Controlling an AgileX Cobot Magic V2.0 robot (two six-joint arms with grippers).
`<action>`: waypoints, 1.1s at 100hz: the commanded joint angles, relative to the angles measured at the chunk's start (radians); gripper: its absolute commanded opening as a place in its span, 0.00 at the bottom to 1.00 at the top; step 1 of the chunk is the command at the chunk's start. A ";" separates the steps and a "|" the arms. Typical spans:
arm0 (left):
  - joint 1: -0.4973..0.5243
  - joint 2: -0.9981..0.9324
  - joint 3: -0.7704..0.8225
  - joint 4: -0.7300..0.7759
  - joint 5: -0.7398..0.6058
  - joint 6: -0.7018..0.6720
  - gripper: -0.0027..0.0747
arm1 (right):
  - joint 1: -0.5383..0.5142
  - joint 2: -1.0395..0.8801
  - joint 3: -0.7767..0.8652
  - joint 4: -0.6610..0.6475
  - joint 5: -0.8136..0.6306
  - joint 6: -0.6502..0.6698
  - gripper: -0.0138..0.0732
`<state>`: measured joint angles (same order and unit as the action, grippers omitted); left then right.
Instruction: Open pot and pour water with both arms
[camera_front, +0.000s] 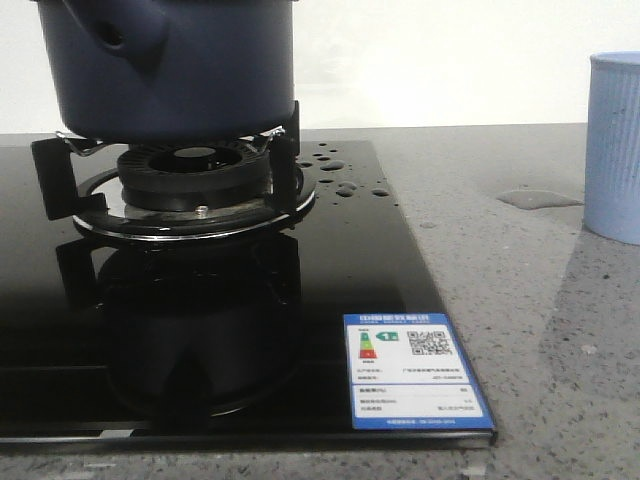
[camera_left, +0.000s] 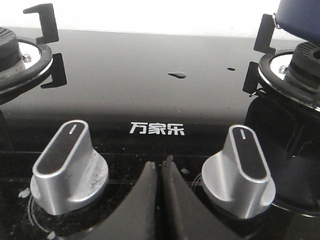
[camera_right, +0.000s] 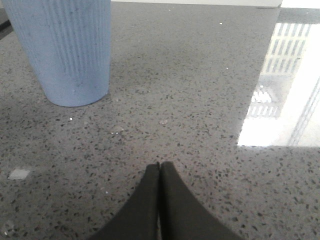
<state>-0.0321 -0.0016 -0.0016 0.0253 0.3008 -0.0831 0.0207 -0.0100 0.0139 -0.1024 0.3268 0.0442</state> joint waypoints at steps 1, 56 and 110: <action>0.002 -0.027 0.041 -0.008 -0.074 -0.012 0.01 | -0.007 -0.023 0.006 -0.023 -0.051 -0.011 0.08; 0.002 -0.027 0.039 -0.767 -0.389 -0.012 0.01 | -0.007 -0.023 0.004 0.208 -0.637 0.149 0.08; 0.002 0.161 -0.266 -0.650 -0.010 0.057 0.01 | -0.007 0.058 -0.247 0.506 -0.131 0.203 0.08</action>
<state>-0.0321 0.0634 -0.1482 -0.6690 0.2395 -0.0746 0.0207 0.0019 -0.1410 0.4041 0.1293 0.2471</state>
